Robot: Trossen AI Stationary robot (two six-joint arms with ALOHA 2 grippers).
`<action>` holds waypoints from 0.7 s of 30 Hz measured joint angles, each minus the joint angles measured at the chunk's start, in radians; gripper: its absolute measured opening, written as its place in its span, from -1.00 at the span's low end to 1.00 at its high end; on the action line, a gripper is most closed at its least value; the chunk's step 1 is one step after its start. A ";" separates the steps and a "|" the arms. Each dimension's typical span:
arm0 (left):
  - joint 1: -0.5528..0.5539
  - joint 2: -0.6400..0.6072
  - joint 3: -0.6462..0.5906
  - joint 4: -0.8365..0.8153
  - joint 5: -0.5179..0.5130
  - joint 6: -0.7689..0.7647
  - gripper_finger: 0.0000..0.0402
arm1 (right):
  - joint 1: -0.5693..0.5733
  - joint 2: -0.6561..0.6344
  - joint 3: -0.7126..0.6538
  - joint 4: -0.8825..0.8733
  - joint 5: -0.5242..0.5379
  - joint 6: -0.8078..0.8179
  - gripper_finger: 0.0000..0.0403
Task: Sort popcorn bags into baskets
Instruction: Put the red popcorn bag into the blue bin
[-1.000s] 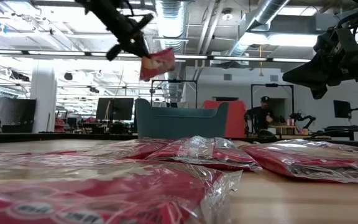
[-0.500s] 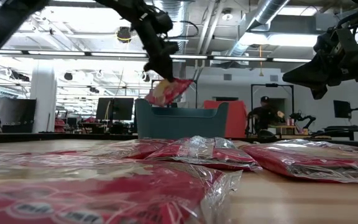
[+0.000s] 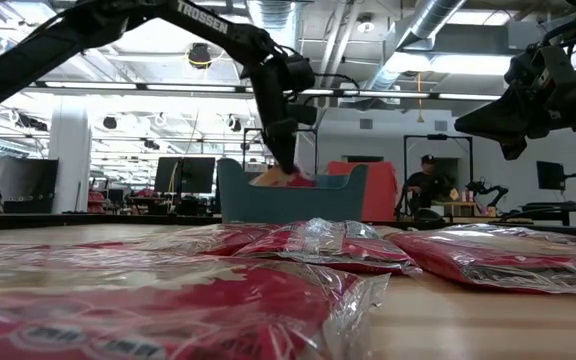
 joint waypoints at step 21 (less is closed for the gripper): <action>-0.120 -0.066 0.000 0.005 -0.178 0.105 0.18 | -0.001 0.000 -0.004 0.031 0.007 0.040 -0.70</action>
